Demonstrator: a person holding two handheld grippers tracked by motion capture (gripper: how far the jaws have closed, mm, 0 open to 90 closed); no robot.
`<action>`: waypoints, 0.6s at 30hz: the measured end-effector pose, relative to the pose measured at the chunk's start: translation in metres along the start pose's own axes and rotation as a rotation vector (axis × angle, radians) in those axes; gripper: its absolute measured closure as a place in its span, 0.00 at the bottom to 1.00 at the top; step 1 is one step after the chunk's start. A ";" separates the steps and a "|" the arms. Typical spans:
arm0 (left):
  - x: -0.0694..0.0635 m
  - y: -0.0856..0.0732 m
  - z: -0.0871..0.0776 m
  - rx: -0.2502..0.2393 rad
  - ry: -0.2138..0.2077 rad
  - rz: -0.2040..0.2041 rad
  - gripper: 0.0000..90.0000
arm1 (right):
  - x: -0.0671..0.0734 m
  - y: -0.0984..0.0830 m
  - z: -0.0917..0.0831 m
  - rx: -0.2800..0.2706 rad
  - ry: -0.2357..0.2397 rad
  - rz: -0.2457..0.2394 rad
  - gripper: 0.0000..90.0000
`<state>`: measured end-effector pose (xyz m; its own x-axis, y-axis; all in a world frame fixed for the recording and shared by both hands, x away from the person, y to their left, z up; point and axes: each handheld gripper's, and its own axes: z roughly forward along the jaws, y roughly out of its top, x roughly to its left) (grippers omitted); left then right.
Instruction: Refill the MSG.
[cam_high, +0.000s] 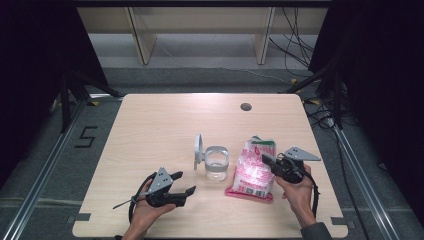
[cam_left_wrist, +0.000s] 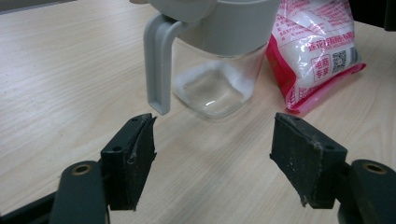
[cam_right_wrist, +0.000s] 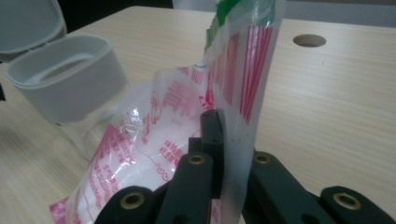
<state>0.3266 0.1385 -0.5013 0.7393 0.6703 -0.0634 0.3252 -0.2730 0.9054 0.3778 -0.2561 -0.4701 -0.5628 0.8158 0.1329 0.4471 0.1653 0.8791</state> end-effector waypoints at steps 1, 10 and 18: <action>-0.001 0.000 0.000 0.006 -0.006 0.005 0.33 | 0.002 0.002 -0.003 -0.015 0.016 -0.009 1.00; -0.024 0.003 0.011 0.011 -0.074 0.013 0.33 | 0.014 0.014 -0.025 -0.117 0.037 -0.088 1.00; -0.060 0.009 0.037 0.032 -0.125 0.045 0.34 | 0.030 0.027 -0.040 -0.109 0.026 -0.111 1.00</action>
<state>0.3072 0.0708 -0.5046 0.8209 0.5659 -0.0769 0.3073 -0.3241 0.8947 0.3454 -0.2492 -0.4241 -0.6230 0.7811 0.0427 0.3036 0.1911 0.9334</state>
